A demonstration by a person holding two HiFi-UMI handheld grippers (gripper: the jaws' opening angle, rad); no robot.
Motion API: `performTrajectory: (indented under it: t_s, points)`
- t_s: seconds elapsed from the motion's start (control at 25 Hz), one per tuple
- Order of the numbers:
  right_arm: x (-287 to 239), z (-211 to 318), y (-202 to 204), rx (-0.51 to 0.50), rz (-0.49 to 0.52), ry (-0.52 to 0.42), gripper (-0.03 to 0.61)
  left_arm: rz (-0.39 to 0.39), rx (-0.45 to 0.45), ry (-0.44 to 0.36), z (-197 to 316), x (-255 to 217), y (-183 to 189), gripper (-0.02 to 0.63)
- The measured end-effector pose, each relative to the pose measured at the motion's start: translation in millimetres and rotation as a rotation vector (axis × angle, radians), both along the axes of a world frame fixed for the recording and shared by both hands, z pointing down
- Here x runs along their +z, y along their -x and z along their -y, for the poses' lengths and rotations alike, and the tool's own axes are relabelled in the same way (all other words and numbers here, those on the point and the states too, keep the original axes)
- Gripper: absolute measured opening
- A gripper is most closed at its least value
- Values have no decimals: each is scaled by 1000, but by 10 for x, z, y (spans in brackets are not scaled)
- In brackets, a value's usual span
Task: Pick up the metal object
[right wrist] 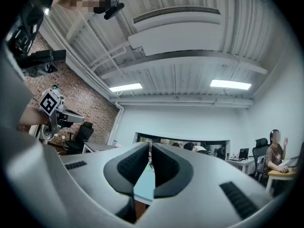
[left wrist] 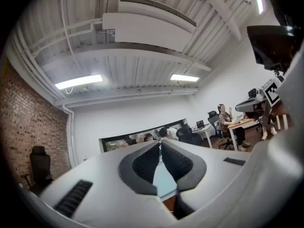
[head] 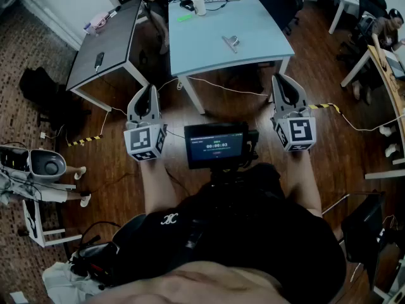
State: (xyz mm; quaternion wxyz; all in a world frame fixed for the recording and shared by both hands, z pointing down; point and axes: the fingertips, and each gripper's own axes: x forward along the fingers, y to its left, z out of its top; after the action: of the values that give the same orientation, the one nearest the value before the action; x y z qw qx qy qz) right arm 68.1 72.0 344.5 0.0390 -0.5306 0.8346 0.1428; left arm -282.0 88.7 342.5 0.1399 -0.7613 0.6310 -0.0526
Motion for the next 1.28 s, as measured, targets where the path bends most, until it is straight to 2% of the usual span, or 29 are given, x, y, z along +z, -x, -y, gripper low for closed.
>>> performTrajectory:
  t_s: [0.2,0.32,0.56,0.72,0.96,1.12,1.28]
  points:
    - [0,36,-33,9,41,-6,26,40,1,17,26,114,11,31]
    - [42,279,-80,19,55,-13,26,53,0,28,235,197,21,31]
    - [115,1229,-308,18,80,-4,26,60,-24,31,1074,120,-129,31]
    - [84,2001,-493,-8,45,-4,26,69,-43,41,1798,71,-407,31]
    - [-41,3065,-887,-63,51,5,26,42,-49,-1,2834,-182,-923,31]
    - [19,3657,-1011,-107,56,26,26,69,-52,9,3303,-180,-1241,31]
    - [44,3953,-1056,-148,63,34,26,88,-69,34,3493,-148,-1395,31]
